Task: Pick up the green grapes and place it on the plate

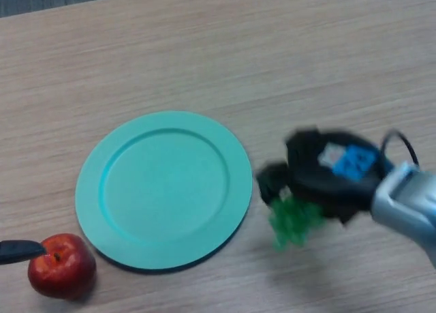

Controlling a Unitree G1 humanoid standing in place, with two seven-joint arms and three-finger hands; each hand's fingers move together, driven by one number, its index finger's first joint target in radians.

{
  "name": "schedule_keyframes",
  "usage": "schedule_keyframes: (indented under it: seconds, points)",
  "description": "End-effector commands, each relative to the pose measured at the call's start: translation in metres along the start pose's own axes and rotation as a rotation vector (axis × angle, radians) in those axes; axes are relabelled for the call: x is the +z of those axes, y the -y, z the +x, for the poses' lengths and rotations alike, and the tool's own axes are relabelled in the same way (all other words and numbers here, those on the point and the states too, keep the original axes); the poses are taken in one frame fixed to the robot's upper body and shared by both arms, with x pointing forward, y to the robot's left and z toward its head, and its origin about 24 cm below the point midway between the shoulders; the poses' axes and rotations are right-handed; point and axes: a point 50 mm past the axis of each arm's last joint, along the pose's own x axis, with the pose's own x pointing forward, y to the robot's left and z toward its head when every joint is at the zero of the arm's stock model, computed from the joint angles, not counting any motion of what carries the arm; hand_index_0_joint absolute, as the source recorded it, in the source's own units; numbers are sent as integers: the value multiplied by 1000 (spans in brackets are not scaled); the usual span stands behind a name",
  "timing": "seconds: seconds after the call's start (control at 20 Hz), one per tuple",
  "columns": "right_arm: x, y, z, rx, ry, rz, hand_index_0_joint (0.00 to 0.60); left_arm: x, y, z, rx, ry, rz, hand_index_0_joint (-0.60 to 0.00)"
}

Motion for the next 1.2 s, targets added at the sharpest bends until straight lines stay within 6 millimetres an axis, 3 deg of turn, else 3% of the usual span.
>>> schedule_keyframes:
  seconds: [0.05, 0.2, 0.3, 0.4, 0.45, 0.6, 0.65, 0.7, 0.95, 1.05, 1.2]
  points:
    - [11, 53, 6, -204, 79, -23, 600, 39, -10, 0, 31, 243, 59, 0]
    - [30, 86, 36, -251, 141, 14, 600, 42, -12, -1, 25, 253, 50, 0]
    - [37, 100, 52, -292, 166, -48, 600, 45, -13, -1, 28, 261, 48, 0]
    - [46, 104, 70, -268, 170, 10, 600, 46, -15, -2, 30, 266, 41, 0]
    - [47, 104, 71, -265, 168, 14, 550, 46, -15, -3, 29, 266, 41, 0]
    - [48, 108, 75, -293, 142, 11, 150, 45, -14, -4, 23, 267, 31, 0]
    - [50, 113, 78, -350, 135, 25, 50, 44, -14, -5, 22, 269, 27, 0]
    - [51, 122, 80, -446, 126, 46, 0, 45, -13, -5, 21, 272, 23, 0]
    - [47, 131, 73, -519, 104, 144, 0, 50, -8, 2, -8, 259, 25, 0]
    - [41, 127, 60, -510, 75, 264, 0, 55, -5, 6, -14, 276, 34, 0]
    - [38, 122, 17, -584, 69, 617, 0, 58, 5, 8, -52, 276, 47, 0]
